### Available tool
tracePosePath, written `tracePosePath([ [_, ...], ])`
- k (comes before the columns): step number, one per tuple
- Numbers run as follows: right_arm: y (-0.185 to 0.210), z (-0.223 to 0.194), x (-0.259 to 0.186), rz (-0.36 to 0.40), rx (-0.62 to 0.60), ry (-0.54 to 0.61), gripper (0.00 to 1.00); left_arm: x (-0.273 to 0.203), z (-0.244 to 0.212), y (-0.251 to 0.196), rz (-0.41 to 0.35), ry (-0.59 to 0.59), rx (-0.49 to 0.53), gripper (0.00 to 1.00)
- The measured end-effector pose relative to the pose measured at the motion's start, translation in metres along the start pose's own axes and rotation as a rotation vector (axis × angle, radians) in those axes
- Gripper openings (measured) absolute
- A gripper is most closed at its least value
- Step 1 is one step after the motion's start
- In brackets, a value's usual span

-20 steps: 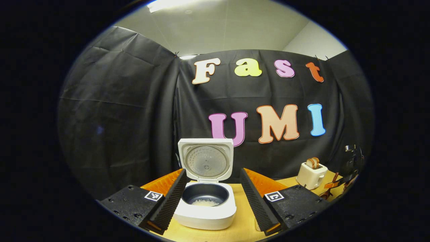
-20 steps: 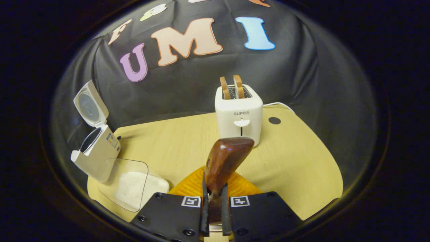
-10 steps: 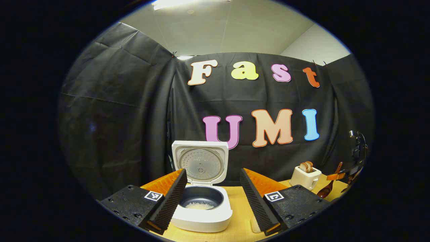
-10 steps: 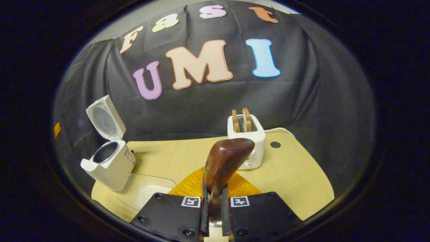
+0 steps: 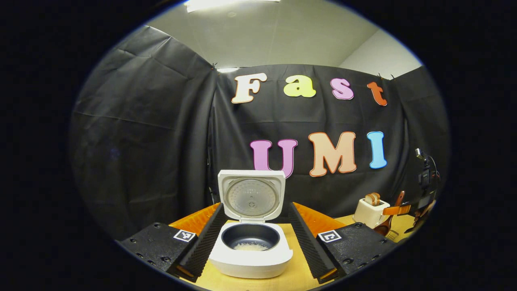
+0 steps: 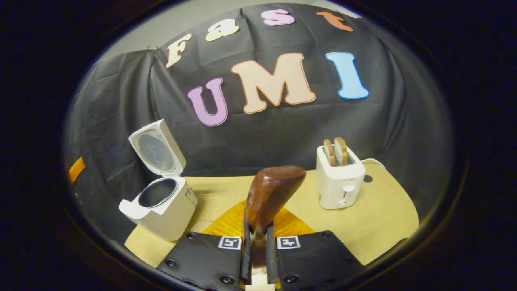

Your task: Close the left gripper, press the button to open the rice cooker; take a wooden spoon from the chopstick holder with the right hand, scoop a spoonful of rice and pour it into the rice cooker, then put the wooden spoon back into the chopstick holder.

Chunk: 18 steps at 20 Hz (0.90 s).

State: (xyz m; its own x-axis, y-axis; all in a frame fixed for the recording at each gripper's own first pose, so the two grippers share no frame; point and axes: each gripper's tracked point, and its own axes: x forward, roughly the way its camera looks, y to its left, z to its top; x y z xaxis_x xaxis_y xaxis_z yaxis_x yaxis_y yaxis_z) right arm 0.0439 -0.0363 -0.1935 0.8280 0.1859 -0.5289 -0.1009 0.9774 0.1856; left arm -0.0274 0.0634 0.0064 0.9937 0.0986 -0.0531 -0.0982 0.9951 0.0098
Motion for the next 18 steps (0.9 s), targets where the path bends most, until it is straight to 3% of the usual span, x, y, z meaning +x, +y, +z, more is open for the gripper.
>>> tracePosePath([
  [8, 0.035, -0.04, 0.038, -0.042, -0.049, 0.054, 0.17, -0.012, -0.001, 0.039, 0.035, 0.009, 0.013, 0.94],
  [9, 0.038, -0.047, 0.043, -0.053, -0.056, 0.064, 0.17, -0.013, -0.002, 0.043, 0.041, 0.011, 0.013, 0.91],
  [13, 0.045, -0.066, 0.061, -0.105, -0.09, 0.086, 0.18, -0.02, -0.004, 0.065, 0.064, 0.019, 0.017, 0.96],
  [14, 0.047, -0.07, 0.065, -0.118, -0.1, 0.09, 0.18, -0.021, -0.004, 0.07, 0.07, 0.02, 0.019, 0.91],
  [18, 0.055, -0.079, 0.078, -0.17, -0.125, 0.085, 0.18, -0.025, -0.007, 0.088, 0.092, 0.026, 0.02, 0.93],
])
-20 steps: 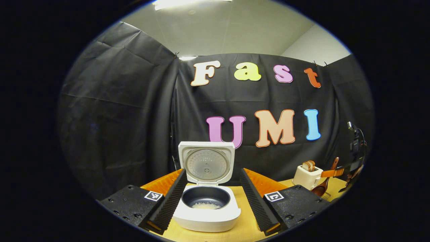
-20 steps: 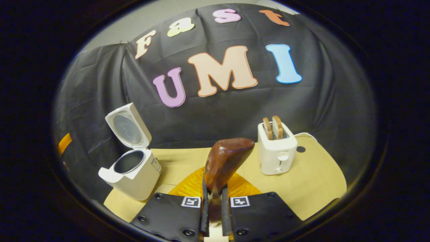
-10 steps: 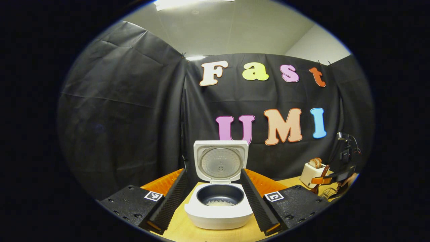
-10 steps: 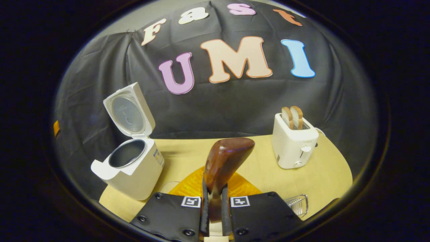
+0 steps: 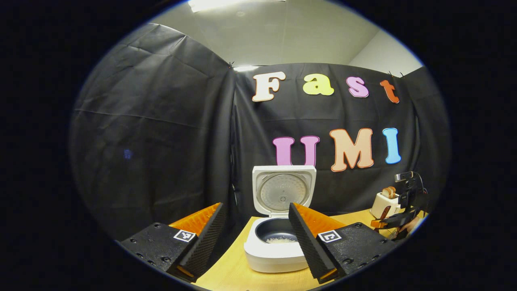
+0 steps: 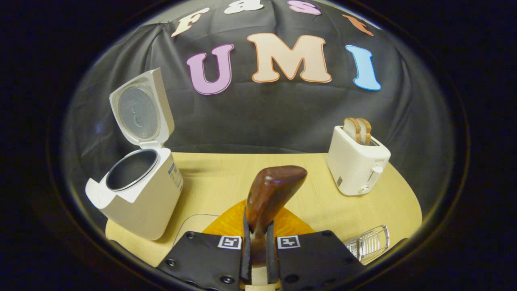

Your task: Close the left gripper, press the button to open the rice cooker; take a wooden spoon from the chopstick holder with the right hand, scoop a spoonful of rice and pour it into the rice cooker, then put the wooden spoon back into the chopstick holder.

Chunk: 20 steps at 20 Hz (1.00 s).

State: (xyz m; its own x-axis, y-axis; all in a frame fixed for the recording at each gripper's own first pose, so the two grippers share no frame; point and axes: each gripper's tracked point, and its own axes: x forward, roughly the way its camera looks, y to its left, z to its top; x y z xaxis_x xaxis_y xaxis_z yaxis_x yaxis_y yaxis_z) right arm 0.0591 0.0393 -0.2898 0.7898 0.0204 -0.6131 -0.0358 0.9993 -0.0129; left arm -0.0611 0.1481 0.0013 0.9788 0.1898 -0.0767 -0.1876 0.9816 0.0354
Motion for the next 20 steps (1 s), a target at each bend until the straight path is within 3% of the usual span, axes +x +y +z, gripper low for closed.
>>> tracePosePath([
  [5, 0.029, -0.006, 0.012, 0.004, -0.014, -0.009, 0.18, -0.001, -0.003, 0.013, 0.011, 0.006, 0.003, 0.93],
  [12, 0.066, -0.027, 0.016, 0.086, 0.043, 0.061, 0.18, -0.001, -0.004, 0.016, 0.0, 0.007, -0.002, 0.96],
  [15, 0.075, -0.033, 0.012, 0.117, 0.067, 0.081, 0.19, 0.001, -0.005, 0.015, -0.004, 0.006, -0.007, 0.91],
  [20, 0.082, -0.042, 0.0, 0.179, 0.139, 0.143, 0.18, 0.002, -0.007, 0.012, -0.009, 0.008, -0.023, 0.91],
])
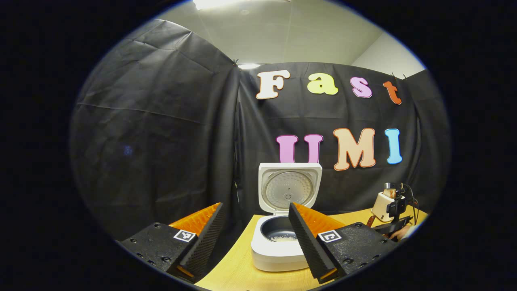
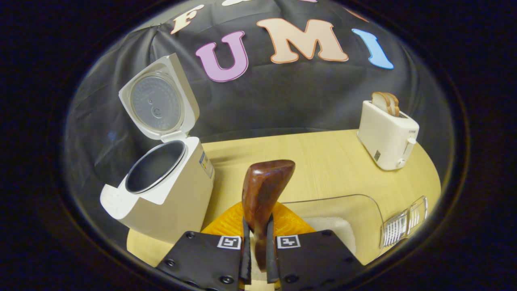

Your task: Close the left gripper, press the button to open the rice cooker; take a wooden spoon from the chopstick holder with the right hand, scoop a spoonful of rice and pour it into the rice cooker, then put the wooden spoon back into the chopstick holder.

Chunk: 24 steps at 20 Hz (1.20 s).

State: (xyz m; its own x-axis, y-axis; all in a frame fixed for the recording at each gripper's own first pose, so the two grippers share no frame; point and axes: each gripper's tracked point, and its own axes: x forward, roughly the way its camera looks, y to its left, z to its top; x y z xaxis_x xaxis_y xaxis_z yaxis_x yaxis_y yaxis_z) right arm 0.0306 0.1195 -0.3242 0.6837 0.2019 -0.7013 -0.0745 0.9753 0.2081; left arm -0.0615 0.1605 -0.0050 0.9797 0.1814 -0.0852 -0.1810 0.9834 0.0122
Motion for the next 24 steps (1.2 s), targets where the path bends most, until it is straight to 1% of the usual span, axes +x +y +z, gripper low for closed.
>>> tracePosePath([
  [1, 0.0, -0.003, -0.005, 0.014, 0.034, 0.016, 0.18, 0.002, 0.0, 0.001, 0.0, -0.001, -0.001, 0.94],
  [4, -0.009, -0.008, -0.01, 0.039, 0.169, 0.065, 0.17, 0.002, 0.001, -0.001, -0.001, -0.005, -0.007, 0.91],
  [5, -0.014, -0.012, -0.011, 0.048, 0.236, 0.085, 0.17, 0.002, 0.001, -0.002, -0.004, -0.006, -0.009, 0.91],
  [6, -0.022, -0.014, -0.012, 0.052, 0.313, 0.102, 0.17, 0.003, 0.001, -0.004, -0.006, -0.007, -0.011, 0.93],
  [7, -0.031, -0.018, -0.011, 0.061, 0.4, 0.12, 0.17, 0.005, 0.001, -0.006, -0.01, -0.007, -0.014, 0.91],
  [8, -0.041, -0.02, -0.011, 0.07, 0.492, 0.132, 0.18, 0.006, 0.001, -0.008, -0.014, -0.007, -0.017, 0.94],
  [9, -0.051, -0.023, -0.011, 0.079, 0.58, 0.14, 0.17, 0.007, 0.001, -0.011, -0.017, -0.007, -0.018, 0.91],
  [10, -0.059, -0.025, -0.012, 0.097, 0.662, 0.139, 0.18, 0.008, 0.002, -0.013, -0.019, -0.008, -0.016, 0.94],
  [11, -0.066, -0.026, -0.014, 0.115, 0.728, 0.135, 0.18, 0.008, 0.002, -0.015, -0.022, -0.009, -0.013, 0.91],
  [12, -0.071, -0.026, -0.015, 0.128, 0.772, 0.127, 0.18, 0.01, 0.003, -0.017, -0.025, -0.007, -0.01, 0.91],
  [14, -0.083, -0.025, -0.019, 0.128, 0.788, 0.101, 0.18, 0.011, 0.003, -0.024, -0.032, -0.005, -0.005, 0.91],
  [16, -0.086, -0.019, -0.024, 0.15, 0.801, 0.08, 0.18, 0.012, 0.004, -0.03, -0.041, -0.006, -0.001, 0.91],
  [19, -0.081, 0.0, -0.033, 0.202, 0.852, 0.051, 0.19, 0.013, 0.006, -0.039, -0.056, -0.009, 0.001, 0.91],
  [20, -0.08, 0.008, -0.035, 0.211, 0.856, 0.042, 0.18, 0.014, 0.007, -0.042, -0.061, -0.01, 0.001, 0.91],
  [23, -0.065, 0.035, -0.045, 0.26, 0.869, 0.012, 0.18, 0.014, 0.006, -0.046, -0.067, -0.012, -0.003, 0.91],
  [24, -0.059, 0.047, -0.048, 0.281, 0.875, 0.0, 0.19, 0.013, 0.006, -0.046, -0.067, -0.011, -0.007, 0.93],
])
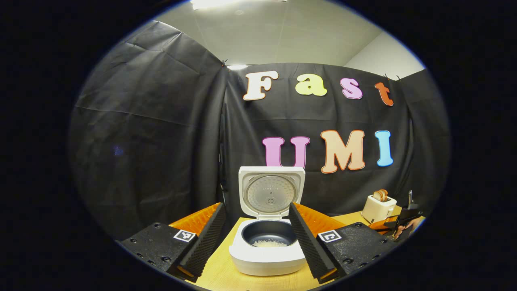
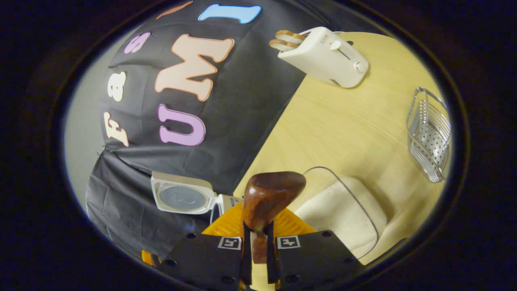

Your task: Close the left gripper, press the button to open the rice cooker; take a wooden spoon from the chopstick holder with the right hand, scoop a spoonful of rice and pour it into the rice cooker, then put the wooden spoon back into the chopstick holder.

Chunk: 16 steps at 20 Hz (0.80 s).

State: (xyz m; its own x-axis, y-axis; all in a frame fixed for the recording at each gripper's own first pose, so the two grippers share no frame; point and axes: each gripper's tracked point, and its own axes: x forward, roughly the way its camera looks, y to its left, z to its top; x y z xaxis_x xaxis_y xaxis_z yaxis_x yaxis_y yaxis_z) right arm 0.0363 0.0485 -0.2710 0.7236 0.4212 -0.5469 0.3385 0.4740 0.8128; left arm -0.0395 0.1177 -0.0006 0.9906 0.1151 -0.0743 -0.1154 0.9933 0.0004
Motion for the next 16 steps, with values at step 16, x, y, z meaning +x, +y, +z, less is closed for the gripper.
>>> tracePosePath([
  [16, 0.18, -0.054, 0.062, 0.194, -0.124, 0.016, 0.16, -0.029, -0.016, 0.084, 0.104, 0.02, -0.06, 0.94],
])
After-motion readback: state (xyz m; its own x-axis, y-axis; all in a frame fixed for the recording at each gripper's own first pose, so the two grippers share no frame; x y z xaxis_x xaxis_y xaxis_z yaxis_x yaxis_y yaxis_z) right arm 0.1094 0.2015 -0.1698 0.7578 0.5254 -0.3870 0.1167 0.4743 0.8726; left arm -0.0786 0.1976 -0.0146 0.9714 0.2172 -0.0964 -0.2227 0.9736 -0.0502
